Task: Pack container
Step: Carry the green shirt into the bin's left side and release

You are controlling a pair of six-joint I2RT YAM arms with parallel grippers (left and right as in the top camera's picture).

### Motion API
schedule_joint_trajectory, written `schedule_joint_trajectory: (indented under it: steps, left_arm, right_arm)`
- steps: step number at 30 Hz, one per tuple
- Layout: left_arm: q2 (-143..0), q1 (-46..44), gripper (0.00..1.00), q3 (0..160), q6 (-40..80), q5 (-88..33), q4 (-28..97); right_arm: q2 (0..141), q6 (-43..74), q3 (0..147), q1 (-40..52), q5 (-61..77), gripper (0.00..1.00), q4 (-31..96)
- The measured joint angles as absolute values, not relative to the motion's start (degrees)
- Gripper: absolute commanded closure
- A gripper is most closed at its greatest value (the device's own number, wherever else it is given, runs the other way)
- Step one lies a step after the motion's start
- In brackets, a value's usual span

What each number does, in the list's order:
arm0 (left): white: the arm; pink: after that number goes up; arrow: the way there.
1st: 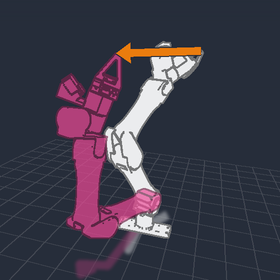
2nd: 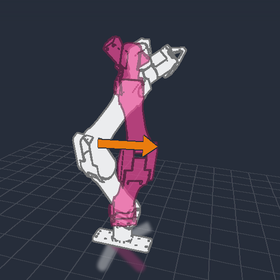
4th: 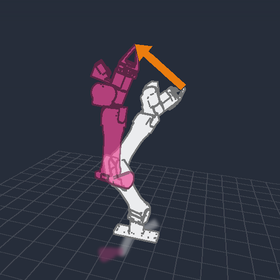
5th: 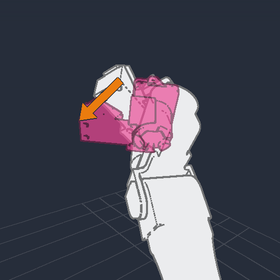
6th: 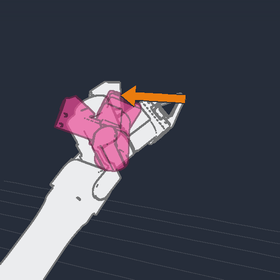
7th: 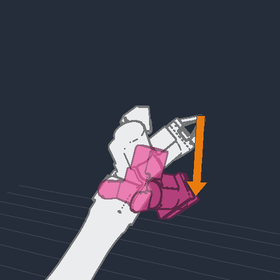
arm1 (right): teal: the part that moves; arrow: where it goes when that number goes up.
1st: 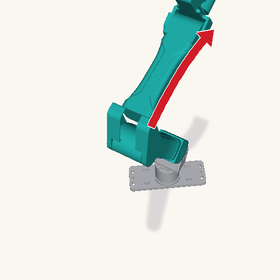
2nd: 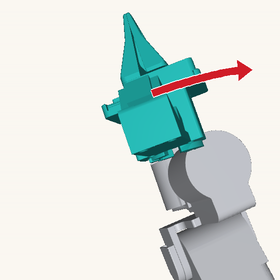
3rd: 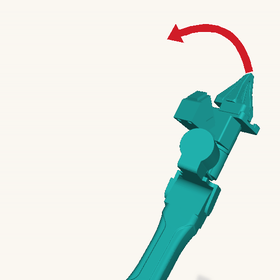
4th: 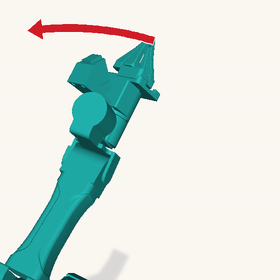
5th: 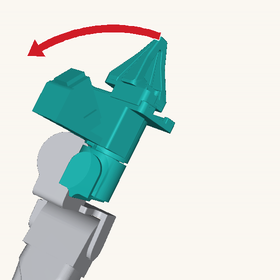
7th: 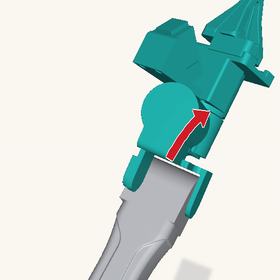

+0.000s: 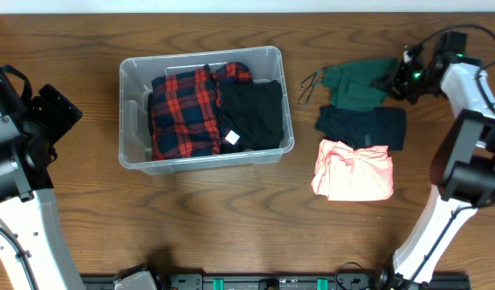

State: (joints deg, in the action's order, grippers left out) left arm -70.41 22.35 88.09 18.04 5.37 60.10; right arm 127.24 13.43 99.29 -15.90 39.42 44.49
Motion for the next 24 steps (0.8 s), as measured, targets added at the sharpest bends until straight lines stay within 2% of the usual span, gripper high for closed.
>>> schedule_joint_trajectory:
  steps: [5, 10, 17, 24]
  left_arm:
    - [-70.4, 22.3, 0.02, 88.1, 18.0, 5.4, 60.1]
    - [-70.4, 22.3, 0.02, 88.1, 18.0, 5.4, 60.1]
    - [-70.4, 22.3, 0.02, 88.1, 18.0, 5.4, 60.1]
    - [-70.4, 22.3, 0.02, 88.1, 18.0, 5.4, 60.1]
  right_arm:
    - [116.2, 14.4, 98.9, -15.5, 48.4, 0.99, 40.3]
    - [104.8, 18.7, 99.4, -10.5, 55.4, 0.99, 33.6]
    - [102.0, 25.2, 99.7, 5.6, 58.3, 0.99, 21.6]
    - [105.4, 29.1, 99.7, 25.5, 51.3, 0.99, 15.1]
